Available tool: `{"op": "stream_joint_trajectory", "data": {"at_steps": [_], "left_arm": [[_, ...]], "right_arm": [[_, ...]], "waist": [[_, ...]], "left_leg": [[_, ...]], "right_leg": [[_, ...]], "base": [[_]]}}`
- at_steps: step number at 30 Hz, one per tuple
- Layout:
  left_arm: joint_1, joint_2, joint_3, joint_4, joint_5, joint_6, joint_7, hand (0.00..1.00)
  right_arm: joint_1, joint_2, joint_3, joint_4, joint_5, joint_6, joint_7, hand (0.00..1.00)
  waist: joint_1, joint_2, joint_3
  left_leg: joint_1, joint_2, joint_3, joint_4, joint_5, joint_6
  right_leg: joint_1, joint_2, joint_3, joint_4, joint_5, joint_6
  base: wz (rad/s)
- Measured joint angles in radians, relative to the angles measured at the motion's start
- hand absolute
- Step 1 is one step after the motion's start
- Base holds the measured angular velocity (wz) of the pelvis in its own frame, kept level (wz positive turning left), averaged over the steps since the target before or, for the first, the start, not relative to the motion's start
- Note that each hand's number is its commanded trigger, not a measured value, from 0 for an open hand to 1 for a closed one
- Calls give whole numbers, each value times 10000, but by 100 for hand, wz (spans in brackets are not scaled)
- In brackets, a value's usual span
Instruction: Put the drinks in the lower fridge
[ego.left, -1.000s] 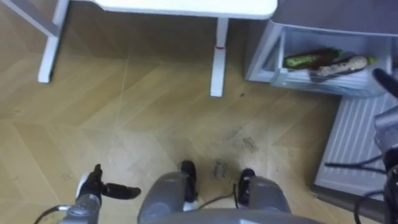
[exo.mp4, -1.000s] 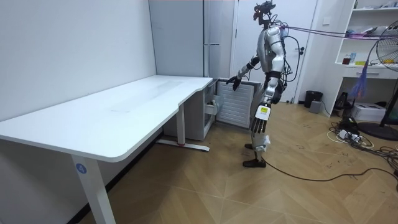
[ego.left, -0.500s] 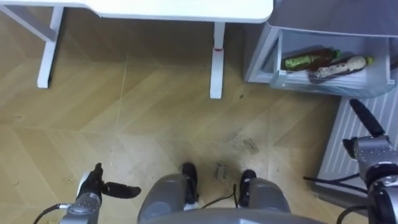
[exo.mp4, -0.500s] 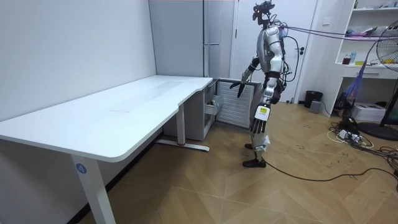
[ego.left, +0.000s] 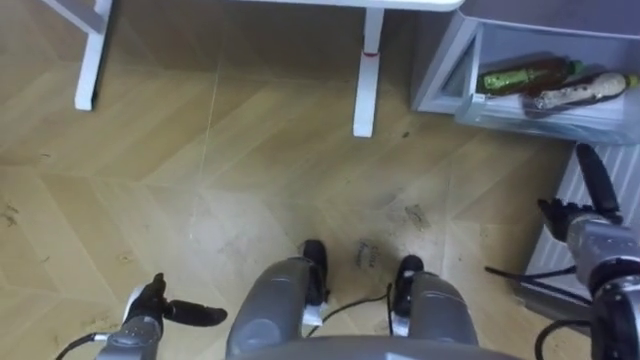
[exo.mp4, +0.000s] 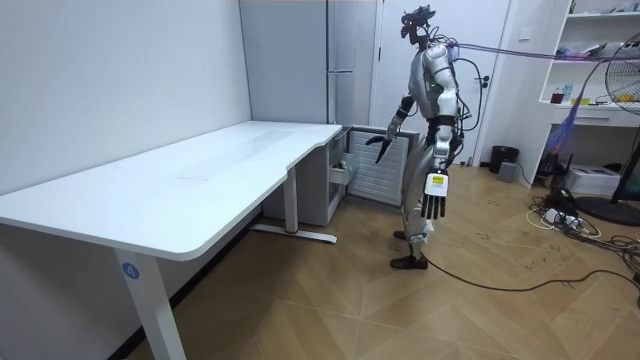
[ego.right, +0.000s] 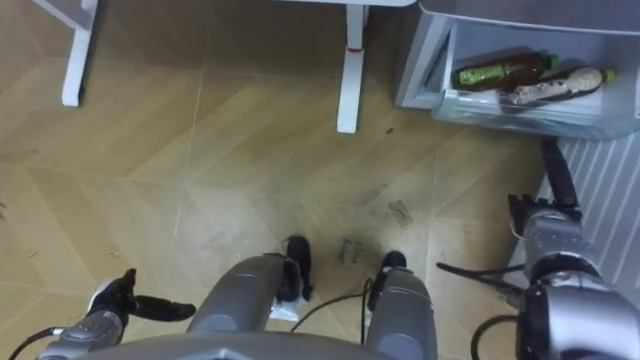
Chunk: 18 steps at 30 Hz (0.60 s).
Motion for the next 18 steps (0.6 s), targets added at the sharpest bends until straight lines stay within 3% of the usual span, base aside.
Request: {"op": "stream_joint_trajectory", "data": {"at_steps": [5, 11, 14, 18], "left_arm": [[-87, -1, -298, -45, 9, 121, 96, 0], [-72, -26, -388, -54, -12, 329, 286, 0], [-69, -6, -690, -252, -104, 327, 289, 0], [-36, 64, -1096, -869, -867, 343, 512, 0]], "right_arm": [[-522, -42, -163, 128, -32, 145, 381, 0], [-829, -54, -65, 50, -64, 377, 896, 0], [-1029, -261, 329, -3, -39, 359, 939, 0], [-1770, -963, 1226, -24, -121, 348, 962, 0]], "waist": [[-194, -101, 58], [-94, -157, 96], [5, -269, 81], [54, -283, 74]], "left_leg": [[-848, -96, -52, 639, -56, 6], [-2540, 55, -207, 2551, -719, -141], [-3660, 139, -299, 3385, -840, -191], [-5113, 211, -468, 4330, -871, -234]], "right_leg": [[-999, -229, -3, 1022, -379, -77], [-2681, -299, 170, 2987, -1171, -262], [-3781, -353, 158, 3889, -1437, -377], [-5139, -462, 41, 4874, -1580, -623]], "base": [[11], [3], [9], [12]]}}
